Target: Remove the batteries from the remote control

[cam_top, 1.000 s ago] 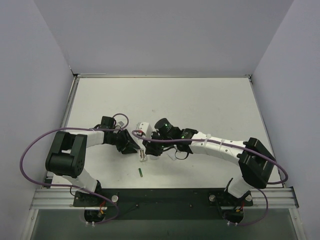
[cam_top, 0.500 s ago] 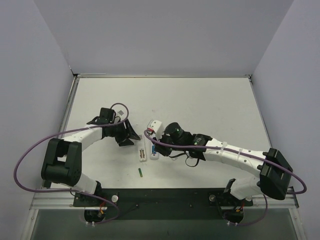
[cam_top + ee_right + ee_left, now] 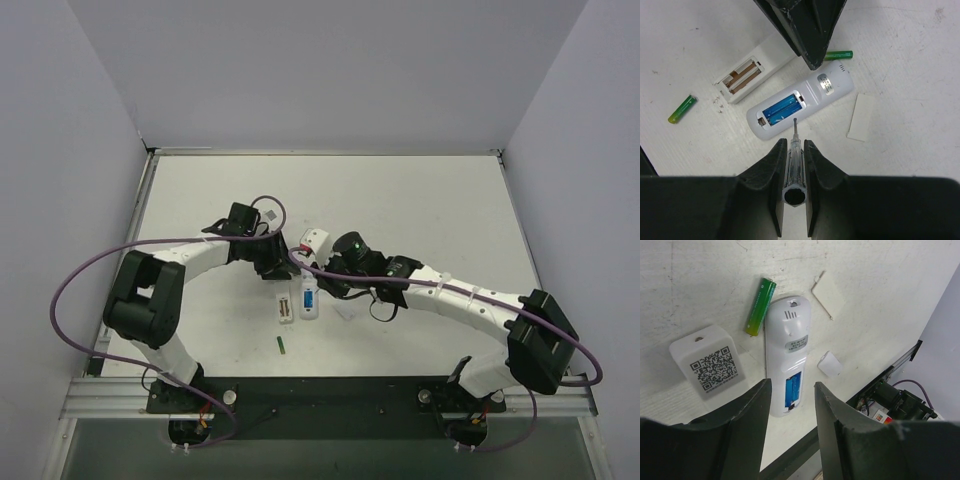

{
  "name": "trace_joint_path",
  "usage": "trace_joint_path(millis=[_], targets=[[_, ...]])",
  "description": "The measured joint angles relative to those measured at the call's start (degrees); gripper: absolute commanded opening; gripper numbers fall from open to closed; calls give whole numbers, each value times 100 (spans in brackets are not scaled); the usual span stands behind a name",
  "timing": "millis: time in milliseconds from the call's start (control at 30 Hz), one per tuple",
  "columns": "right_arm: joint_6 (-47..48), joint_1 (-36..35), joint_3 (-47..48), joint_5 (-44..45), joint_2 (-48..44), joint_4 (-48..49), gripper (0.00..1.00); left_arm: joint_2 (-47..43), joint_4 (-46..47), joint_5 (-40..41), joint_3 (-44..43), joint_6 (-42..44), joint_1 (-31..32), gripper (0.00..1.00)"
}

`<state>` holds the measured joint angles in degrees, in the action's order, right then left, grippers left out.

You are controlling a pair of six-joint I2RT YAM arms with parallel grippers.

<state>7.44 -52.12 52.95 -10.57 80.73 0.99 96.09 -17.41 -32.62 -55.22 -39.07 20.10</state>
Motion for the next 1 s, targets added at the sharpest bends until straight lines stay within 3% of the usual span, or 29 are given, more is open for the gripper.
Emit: trace_joint_path(millis=[1000], targets=[[822,-240,581,-428,730,-367,0,579,446,-221,234,-389,146,41]])
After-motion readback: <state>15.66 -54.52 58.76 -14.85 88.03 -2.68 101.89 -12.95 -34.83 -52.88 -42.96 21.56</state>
